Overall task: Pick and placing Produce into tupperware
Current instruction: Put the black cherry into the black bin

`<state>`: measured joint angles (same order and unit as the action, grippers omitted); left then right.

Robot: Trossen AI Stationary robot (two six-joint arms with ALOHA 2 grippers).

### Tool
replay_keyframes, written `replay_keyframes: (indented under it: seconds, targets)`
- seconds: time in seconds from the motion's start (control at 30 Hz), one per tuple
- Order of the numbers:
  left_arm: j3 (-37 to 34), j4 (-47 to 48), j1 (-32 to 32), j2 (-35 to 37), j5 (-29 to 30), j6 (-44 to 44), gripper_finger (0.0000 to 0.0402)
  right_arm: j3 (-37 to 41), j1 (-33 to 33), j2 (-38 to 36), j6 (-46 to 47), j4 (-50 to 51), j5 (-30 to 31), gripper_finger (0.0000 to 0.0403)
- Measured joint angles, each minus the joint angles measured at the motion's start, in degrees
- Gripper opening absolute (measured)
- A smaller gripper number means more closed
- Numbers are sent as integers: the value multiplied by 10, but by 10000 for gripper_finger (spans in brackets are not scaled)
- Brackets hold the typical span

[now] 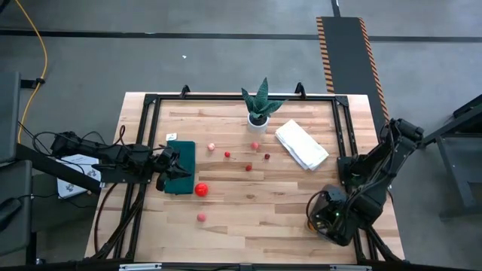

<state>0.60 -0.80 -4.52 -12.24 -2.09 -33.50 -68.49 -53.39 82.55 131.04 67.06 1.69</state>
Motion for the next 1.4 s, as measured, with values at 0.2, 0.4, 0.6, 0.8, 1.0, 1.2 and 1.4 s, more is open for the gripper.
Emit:
replay_keyframes:
  seconds: [0.2, 0.4, 0.6, 0.8, 1.0, 1.2, 1.4]
  targets:
    - [0, 0, 0, 0, 0, 0, 1, 0, -5, 8, -1, -4, -1, 99]
    - [0, 0, 0, 0, 0, 0, 1, 0, -7, 26, -2, -15, -2, 99]
    - [0, 0, 0, 0, 0, -1, 1, 0, -8, 43, -2, -23, -3, 99]
    - [0, 0, 0, 0, 0, -9, 1, 0, -14, 49, -3, -26, -6, 99]
    - [0, 0, 0, 0, 0, -14, 1, 0, -18, 50, -1, -13, -13, 99]
    - [0, 0, 0, 0, 0, -14, 1, 0, -18, 50, -2, 7, -13, 99]
    - [0, 0, 0, 0, 0, -14, 1, 0, -18, 50, -6, 14, -13, 99]
